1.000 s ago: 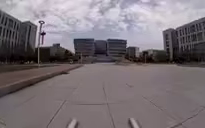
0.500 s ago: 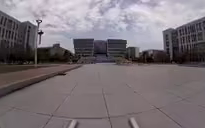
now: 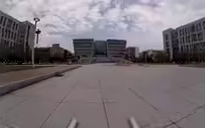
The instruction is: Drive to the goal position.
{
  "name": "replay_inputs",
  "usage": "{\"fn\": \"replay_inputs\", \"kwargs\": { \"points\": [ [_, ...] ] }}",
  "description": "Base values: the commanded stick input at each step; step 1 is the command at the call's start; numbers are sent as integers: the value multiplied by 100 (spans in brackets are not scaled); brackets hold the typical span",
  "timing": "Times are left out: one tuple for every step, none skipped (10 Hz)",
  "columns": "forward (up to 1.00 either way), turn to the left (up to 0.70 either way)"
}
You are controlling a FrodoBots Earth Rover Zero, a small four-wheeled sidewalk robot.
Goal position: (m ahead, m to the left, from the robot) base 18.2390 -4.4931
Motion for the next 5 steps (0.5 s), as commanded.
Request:
{"fn": "replay_inputs", "kwargs": {
  "points": [
    [70,0],
    [70,0],
    [70,0],
    [70,0],
    [70,0]
  ]
}}
